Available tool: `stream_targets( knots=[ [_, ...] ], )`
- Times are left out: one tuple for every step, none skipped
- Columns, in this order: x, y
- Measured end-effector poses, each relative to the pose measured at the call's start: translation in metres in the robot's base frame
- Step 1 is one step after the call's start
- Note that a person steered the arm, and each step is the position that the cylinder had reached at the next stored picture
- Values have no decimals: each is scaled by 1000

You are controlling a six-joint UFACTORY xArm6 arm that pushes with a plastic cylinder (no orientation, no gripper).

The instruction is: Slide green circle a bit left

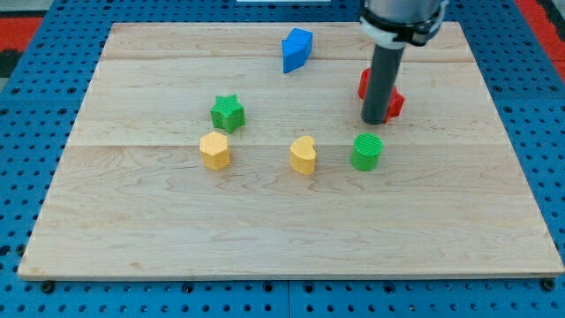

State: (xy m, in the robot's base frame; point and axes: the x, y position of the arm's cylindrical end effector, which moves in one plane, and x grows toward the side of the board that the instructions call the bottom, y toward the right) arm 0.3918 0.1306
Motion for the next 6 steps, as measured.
stream_targets(
  knots=[
    [1, -13],
    [15, 18],
    [52, 30],
    [93, -7],
    [79, -42],
    [33, -82]
  ],
)
